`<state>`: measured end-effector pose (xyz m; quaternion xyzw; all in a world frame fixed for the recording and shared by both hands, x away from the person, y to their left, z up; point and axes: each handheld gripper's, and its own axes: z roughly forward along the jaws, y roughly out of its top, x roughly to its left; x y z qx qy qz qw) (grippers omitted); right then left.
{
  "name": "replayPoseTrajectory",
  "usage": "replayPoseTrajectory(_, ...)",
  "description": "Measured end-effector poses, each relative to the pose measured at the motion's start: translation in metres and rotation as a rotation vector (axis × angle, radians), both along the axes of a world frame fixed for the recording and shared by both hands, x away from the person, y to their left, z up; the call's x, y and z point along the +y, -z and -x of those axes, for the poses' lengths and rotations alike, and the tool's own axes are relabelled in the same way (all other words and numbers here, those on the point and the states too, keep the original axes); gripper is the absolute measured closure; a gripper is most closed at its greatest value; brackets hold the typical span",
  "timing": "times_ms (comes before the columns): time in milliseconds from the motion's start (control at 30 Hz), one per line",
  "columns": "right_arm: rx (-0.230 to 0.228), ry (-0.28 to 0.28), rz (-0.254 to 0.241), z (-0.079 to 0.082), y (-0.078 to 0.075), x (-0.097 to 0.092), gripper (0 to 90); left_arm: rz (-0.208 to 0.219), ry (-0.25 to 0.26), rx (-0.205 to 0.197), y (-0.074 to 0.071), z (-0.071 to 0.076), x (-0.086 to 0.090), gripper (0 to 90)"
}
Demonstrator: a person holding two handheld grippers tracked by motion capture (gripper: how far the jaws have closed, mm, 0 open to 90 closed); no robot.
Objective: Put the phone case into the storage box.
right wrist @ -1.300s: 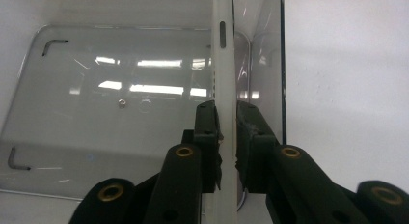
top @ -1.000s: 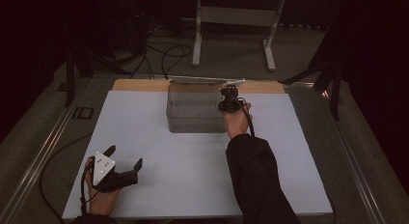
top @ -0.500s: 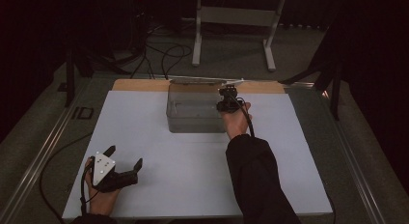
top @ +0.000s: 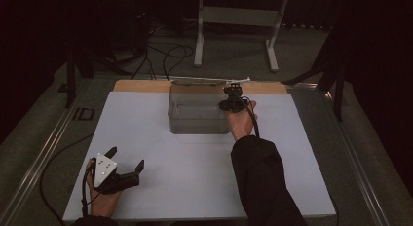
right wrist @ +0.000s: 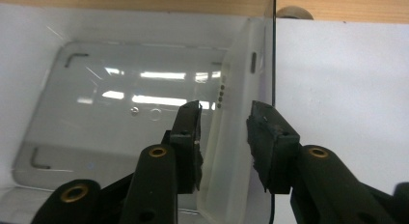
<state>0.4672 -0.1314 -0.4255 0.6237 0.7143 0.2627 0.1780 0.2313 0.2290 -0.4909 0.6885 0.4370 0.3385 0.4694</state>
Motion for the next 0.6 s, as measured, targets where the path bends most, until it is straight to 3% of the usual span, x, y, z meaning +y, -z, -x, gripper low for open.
replayPoseTrajectory(367, -0.029, -0.132, -0.08, 0.003, -0.008, -0.007, 47.0, 0.0, 0.0, 0.0, 0.0, 0.0, 0.0, 1.6)
replayPoseTrajectory(400, -0.032, -0.164, -0.069, 0.004, -0.009, -0.007, 46.3, 0.001, 0.001, -0.001, 0.0, 0.0, 0.0, 1.6)
replayPoseTrajectory(600, -0.078, -0.208, -0.057, 0.005, -0.011, -0.009, 34.4, 0.001, 0.0, -0.001, 0.0, 0.0, 0.0, 1.5)
